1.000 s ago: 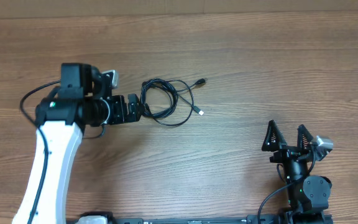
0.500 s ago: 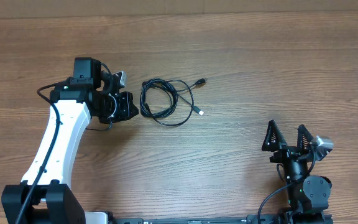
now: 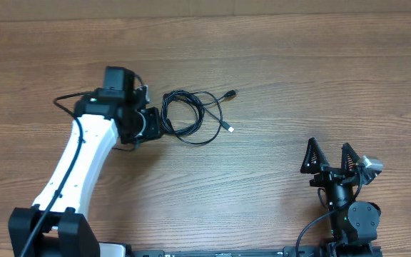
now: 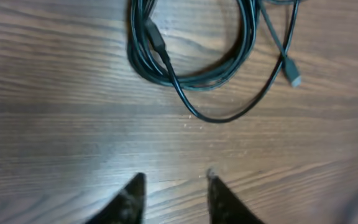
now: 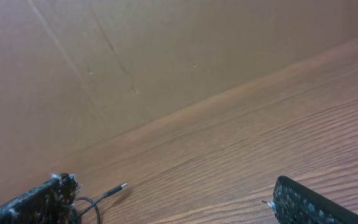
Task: Untangle cables
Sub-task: 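Lower the open left gripper over the left side of the cable coil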
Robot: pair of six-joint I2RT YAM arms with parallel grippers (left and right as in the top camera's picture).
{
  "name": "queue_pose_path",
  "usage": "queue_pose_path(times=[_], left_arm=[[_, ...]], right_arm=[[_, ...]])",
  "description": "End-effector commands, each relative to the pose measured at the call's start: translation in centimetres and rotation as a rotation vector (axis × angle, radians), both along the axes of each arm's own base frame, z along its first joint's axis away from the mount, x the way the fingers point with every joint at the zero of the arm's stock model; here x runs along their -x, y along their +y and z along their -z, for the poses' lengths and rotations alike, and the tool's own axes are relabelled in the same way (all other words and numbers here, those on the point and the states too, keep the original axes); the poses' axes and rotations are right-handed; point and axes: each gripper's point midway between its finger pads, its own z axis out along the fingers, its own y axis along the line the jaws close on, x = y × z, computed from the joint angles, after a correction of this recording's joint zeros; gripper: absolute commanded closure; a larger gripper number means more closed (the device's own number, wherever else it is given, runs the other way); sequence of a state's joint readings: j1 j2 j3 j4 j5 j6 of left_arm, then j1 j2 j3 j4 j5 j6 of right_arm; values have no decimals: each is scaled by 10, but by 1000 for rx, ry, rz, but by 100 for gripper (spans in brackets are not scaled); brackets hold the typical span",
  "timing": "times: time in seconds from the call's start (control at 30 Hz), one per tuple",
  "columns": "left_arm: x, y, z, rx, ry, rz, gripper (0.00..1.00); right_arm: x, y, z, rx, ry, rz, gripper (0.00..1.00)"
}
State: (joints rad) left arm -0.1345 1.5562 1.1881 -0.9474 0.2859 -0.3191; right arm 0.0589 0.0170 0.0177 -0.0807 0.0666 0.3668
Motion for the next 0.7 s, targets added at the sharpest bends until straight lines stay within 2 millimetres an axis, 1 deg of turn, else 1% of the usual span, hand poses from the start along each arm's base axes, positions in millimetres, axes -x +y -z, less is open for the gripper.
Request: queue_pose_path(times=[0.0, 0.03, 0.07, 0.2, 0.27, 0.33, 0.37, 0.43, 0.5, 0.6, 0.67], left_arm=[[-4, -6, 1, -93, -8, -57, 51], [-4, -10, 1, -102, -13, -52, 46], [-4, -14, 1, -106, -19, -48, 43], [-1, -34, 0, -103, -28, -40, 41], [1, -45, -1, -95, -38, -22, 37], [1, -57, -1, -92, -55, 9, 30], [1, -62, 0, -92, -62, 22, 27], [1, -69, 3, -106, -74, 37, 29], [1, -73, 8, -133, -73, 22, 30], [0, -78, 20, -166, -64, 28, 38], [0, -82, 29, -181, -49, 39, 38]], right_arm=[[0, -1, 3, -4, 3, 3, 0], [0, -1, 3, -4, 3, 3, 0], [0, -1, 3, -4, 3, 3, 0], [0, -1, 3, -4, 3, 3, 0], [0, -1, 3, -4, 3, 3, 0], [0, -1, 3, -3, 3, 3, 0], [0, -1, 3, -4, 3, 3, 0], [0, -1, 3, -4, 3, 3, 0], [0, -1, 3, -4, 3, 3, 0], [0, -1, 3, -4, 3, 3, 0], [0, -1, 3, -4, 3, 3, 0]])
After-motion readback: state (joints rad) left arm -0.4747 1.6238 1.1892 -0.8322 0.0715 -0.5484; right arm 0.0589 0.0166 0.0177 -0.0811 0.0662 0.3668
